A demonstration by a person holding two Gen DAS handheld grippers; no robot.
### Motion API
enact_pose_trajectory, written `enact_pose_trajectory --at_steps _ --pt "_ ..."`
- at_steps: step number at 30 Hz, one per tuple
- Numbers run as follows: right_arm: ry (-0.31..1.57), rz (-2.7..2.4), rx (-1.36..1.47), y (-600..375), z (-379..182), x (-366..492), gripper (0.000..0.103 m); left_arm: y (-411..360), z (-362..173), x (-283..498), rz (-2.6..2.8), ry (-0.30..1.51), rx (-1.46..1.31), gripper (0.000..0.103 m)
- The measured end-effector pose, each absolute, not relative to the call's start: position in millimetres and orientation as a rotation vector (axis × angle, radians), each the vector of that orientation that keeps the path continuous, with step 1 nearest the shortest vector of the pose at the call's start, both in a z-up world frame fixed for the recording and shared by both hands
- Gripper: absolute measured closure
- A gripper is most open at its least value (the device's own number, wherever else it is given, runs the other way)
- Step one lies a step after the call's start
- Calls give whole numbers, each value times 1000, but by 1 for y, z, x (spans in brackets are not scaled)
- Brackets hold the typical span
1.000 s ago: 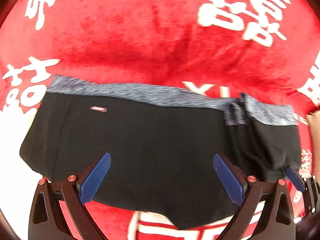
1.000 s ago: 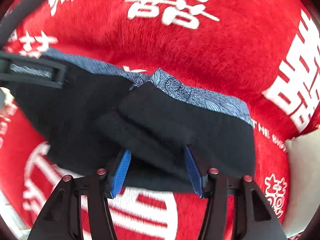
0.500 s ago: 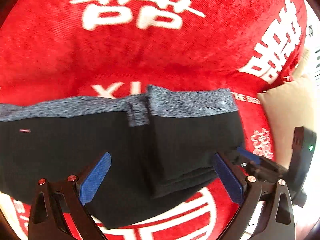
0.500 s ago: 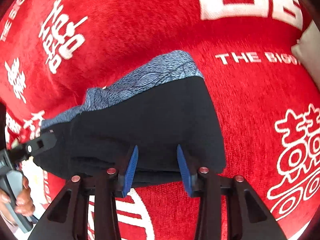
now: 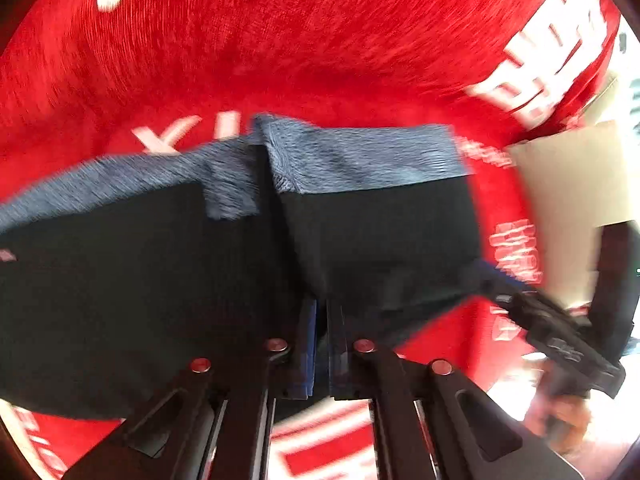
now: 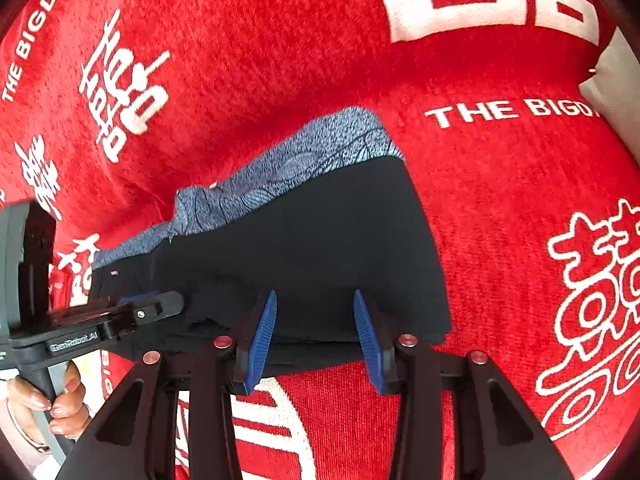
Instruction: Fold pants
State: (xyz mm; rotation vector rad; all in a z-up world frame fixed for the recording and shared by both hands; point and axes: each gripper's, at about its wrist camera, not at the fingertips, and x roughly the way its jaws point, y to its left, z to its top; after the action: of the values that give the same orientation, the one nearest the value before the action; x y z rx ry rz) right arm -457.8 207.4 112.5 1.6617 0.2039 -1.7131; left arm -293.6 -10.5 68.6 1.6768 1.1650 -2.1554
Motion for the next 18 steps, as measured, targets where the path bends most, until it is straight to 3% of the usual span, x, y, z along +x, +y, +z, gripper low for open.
enact_pose_trajectory --at_steps 4,8,11,13,14,15,16,18 --pt "215 -1694 1662 212 123 -458 59 2 79 -283 -2182 985 1710 98" --pt "270 -1648 1686 211 113 -445 59 5 46 -266 -2117 1024 1730 98" --pt "308 -1651 1666 210 112 -437 59 6 49 -260 -2126 1036 1667 97" --pt "313 -1639 1665 210 114 -435 59 6 56 -256 -2097 1022 1637 89" --pt "307 -1632 1672 211 115 -435 59 5 62 -252 -2075 988 1629 72" --pt "299 -1629 1676 213 117 -437 59 4 65 -250 -2064 963 1619 48" --pt "291 -1637 1674 215 120 -440 59 2 71 -246 -2058 941 1597 39" --pt "274 -1671 1658 219 128 -450 59 -4 87 -243 -2079 934 1533 33"
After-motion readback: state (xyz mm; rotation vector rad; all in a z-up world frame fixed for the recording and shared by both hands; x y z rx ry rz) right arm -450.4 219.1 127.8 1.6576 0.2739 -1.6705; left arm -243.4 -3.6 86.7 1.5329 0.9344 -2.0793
